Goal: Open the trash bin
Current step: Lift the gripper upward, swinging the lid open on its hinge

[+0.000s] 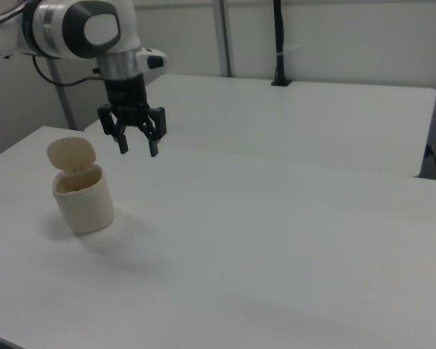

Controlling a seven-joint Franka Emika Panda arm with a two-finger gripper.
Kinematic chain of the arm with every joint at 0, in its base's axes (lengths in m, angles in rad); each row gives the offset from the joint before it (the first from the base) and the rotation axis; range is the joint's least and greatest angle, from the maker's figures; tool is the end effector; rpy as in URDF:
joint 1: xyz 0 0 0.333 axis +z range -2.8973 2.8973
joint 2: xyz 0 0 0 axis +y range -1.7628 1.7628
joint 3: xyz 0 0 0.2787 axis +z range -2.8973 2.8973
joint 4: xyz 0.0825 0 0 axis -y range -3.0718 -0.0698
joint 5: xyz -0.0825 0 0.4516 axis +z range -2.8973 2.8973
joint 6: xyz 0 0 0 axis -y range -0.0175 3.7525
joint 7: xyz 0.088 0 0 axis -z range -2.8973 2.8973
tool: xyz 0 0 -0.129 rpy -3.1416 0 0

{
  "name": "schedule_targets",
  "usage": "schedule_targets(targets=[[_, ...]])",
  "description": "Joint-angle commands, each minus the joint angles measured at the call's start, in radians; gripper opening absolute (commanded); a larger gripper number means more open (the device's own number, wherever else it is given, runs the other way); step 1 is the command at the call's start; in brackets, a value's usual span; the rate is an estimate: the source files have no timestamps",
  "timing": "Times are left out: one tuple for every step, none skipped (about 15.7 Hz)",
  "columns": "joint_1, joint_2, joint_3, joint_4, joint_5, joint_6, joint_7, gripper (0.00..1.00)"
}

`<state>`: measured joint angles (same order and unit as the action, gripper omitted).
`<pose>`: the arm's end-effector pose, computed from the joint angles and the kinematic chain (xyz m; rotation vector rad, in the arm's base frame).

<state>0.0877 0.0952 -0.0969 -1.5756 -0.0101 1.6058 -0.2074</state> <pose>0.6455 -0.0053 0.5055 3.1122 0.3107 -0.1037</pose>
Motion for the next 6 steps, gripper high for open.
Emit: schedule_targets(targets=[[0.009, -0.028, -0.032, -0.023, -0.01, -0.009, 0.067, 1.0], [0.009, -0.032, -0.032, -0.023, -0.013, -0.006, 0.122, 1.0], [0.009, -0.034, -0.032, -0.024, -0.014, -0.004, 0.179, 1.0], [0.009, -0.034, -0.032, -0.024, -0.016, -0.003, 0.23, 1.0], [0.009, -0.034, -0.032, -0.024, -0.016, -0.003, 0.262, 1.0], [0.009, -0.034, -0.032, -0.024, -0.016, -0.003, 0.269, 1.0]])
